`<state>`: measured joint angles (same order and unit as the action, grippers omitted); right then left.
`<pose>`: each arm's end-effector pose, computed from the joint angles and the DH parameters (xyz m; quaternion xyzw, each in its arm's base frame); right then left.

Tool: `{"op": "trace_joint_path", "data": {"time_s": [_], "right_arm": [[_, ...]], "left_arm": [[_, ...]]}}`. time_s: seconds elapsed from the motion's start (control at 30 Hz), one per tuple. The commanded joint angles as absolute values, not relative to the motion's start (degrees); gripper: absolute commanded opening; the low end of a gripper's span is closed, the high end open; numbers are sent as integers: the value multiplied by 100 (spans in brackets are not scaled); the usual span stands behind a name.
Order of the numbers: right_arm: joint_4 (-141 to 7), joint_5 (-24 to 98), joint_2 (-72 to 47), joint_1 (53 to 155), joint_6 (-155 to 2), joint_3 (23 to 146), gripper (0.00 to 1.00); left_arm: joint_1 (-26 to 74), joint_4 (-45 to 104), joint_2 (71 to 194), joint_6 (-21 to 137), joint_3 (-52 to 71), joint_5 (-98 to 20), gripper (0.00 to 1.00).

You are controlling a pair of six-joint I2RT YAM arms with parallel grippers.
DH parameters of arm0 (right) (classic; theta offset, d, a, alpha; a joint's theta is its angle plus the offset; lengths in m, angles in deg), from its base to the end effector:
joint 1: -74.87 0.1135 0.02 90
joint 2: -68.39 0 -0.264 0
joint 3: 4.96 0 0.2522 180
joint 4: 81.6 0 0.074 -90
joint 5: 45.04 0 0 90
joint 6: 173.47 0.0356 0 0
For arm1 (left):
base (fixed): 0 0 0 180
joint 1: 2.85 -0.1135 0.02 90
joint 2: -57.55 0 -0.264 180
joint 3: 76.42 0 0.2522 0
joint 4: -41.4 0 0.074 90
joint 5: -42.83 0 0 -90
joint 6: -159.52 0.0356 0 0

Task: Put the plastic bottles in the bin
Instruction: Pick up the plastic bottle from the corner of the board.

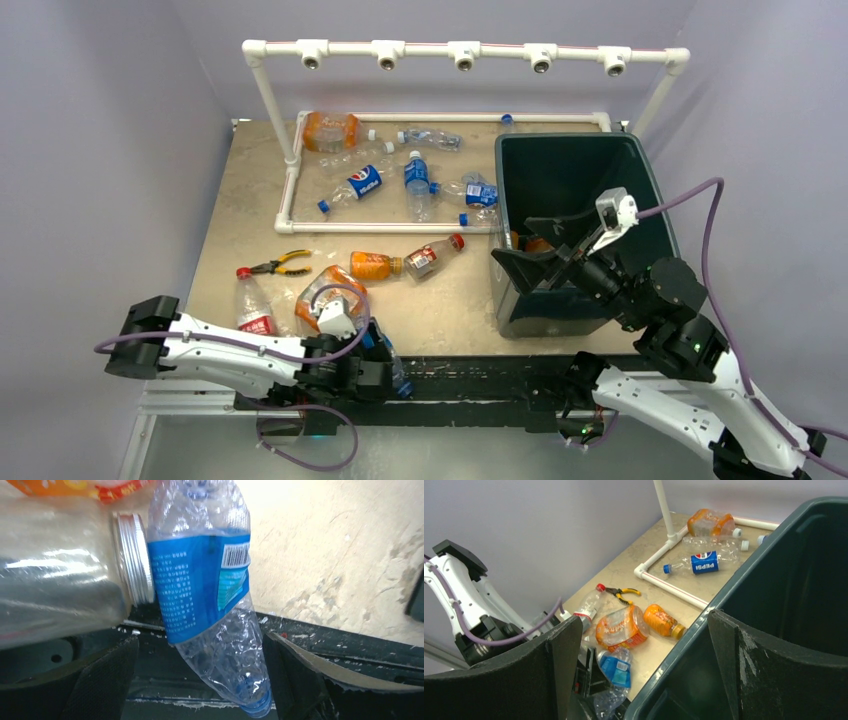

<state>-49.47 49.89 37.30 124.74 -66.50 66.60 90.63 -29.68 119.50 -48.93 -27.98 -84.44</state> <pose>0.0630 0.0700 0.4294 -0.1538 0.6357 0.3929 0.6464 0.0124 -0.1518 0.1857 -0.2193 0.9209 -0.1308 0.2946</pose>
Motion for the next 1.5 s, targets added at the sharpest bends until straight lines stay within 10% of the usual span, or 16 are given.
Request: {"op": "trace_joint_path", "data": {"time_s": [0.0,0.17,0.73,1.23,1.47], "right_arm": [[-5217,4909,3689,12497,-6669,6645,99],[-5229,4892,3649,12497,-6635,6649,99],[-5216,4847,3628,12497,-6553,6664,99],[-5193,4829,3618,12497,-6581,6696,99],[-5371,4207,3476,12497,-6502,7057,99]], "left_arm": [[9086,-3045,11467,-6119,-2972,-9284,88],[9029,-2505,11357,-5812,-3216,-9440,68],[8382,-537,11460,-4128,-3865,-9172,52],[8096,156,11569,-2820,-3794,-9083,0],[8171,-883,11314,-1476,-2290,-9651,0]]}}
